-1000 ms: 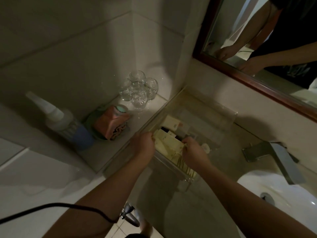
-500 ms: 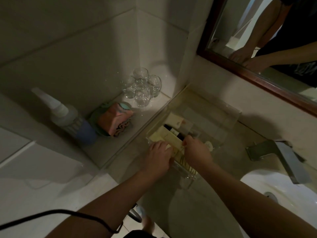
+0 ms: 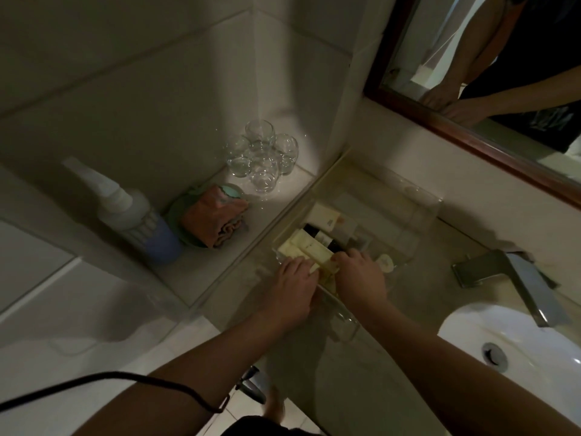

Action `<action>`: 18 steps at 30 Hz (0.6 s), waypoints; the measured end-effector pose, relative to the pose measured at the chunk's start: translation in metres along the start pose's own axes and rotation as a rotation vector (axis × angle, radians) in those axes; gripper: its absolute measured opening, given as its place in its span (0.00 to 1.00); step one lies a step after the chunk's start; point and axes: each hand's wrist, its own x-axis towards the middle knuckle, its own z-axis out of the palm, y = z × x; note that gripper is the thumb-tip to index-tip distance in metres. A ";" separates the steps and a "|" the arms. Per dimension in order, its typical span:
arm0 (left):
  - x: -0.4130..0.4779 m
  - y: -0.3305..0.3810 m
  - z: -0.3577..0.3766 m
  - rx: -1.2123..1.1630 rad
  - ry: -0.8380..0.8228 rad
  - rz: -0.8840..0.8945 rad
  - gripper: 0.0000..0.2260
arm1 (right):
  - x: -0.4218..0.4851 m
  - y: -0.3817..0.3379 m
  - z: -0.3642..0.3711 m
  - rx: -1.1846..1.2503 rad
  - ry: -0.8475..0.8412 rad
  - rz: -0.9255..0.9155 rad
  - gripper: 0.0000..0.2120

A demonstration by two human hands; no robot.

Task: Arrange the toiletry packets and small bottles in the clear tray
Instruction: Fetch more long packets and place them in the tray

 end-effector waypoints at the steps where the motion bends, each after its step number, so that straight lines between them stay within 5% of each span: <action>1: -0.001 0.000 0.002 0.007 0.002 0.008 0.22 | 0.000 -0.001 0.001 0.003 0.001 0.002 0.18; 7: -0.006 -0.002 0.004 0.039 -0.021 0.035 0.19 | 0.000 -0.008 0.002 0.010 0.005 0.026 0.19; 18: -0.016 0.027 -0.011 0.073 -0.161 0.005 0.29 | -0.036 0.012 0.000 0.189 0.072 0.118 0.17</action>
